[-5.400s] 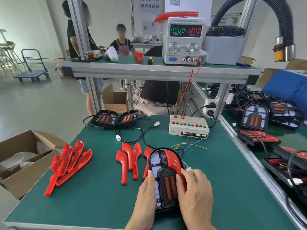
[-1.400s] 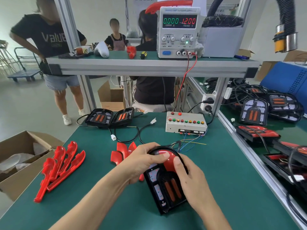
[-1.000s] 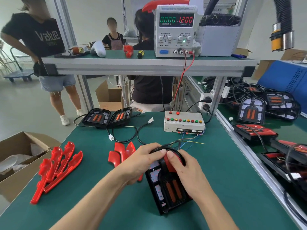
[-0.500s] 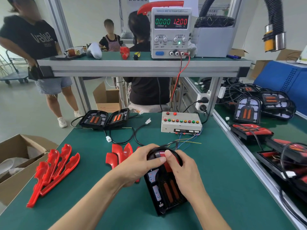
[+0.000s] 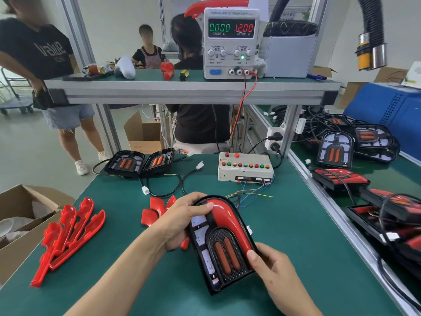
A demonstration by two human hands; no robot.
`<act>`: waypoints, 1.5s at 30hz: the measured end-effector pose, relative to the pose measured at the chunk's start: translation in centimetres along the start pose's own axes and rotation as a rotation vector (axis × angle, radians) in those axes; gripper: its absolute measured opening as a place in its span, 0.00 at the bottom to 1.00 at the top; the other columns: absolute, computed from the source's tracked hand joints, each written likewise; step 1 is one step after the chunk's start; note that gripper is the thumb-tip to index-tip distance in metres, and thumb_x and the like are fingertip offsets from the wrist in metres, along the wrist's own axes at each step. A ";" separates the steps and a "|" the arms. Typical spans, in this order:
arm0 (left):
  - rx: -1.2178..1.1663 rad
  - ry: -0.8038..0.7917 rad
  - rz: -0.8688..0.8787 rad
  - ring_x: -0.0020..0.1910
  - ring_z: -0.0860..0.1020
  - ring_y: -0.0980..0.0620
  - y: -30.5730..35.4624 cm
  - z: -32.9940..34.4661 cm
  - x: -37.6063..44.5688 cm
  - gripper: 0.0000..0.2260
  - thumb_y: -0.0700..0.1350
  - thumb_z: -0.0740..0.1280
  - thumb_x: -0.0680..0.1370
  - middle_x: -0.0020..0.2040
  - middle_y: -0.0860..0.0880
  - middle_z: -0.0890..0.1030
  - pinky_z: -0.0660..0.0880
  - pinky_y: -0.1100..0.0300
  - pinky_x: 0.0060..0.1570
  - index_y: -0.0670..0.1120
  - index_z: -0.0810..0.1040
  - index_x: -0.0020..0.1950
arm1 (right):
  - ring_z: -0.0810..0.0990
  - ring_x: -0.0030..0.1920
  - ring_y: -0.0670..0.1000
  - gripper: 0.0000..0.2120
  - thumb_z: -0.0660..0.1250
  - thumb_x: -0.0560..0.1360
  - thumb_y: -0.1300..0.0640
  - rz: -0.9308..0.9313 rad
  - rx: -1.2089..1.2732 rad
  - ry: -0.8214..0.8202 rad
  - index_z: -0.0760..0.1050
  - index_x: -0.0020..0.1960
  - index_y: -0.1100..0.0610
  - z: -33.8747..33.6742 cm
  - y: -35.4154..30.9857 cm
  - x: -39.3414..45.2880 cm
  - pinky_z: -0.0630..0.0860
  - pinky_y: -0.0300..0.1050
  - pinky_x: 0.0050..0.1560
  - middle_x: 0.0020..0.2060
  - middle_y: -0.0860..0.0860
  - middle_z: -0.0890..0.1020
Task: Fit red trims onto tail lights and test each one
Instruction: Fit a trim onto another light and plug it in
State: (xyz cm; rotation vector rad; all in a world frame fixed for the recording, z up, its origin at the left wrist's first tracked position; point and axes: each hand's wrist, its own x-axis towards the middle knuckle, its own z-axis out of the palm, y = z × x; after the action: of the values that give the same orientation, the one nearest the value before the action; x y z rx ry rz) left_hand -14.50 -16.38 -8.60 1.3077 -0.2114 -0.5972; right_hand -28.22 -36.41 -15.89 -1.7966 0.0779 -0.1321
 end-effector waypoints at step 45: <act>1.804 0.896 -0.262 0.60 0.76 0.45 -2.2 -17.0 -6.2 0.18 0.37 0.64 0.77 0.58 0.46 0.79 0.74 0.55 0.52 0.47 0.74 0.66 | 0.86 0.31 0.52 0.08 0.72 0.77 0.53 0.186 0.051 0.364 0.84 0.43 0.56 2.2 0.3 0.1 0.79 0.38 0.31 0.32 0.51 0.86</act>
State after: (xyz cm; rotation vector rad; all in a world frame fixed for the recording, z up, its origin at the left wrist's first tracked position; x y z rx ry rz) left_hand -12.29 0.91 -14.08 3.2225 0.2887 0.2314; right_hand -27.84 -34.41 -16.68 -1.6872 0.4953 -0.3235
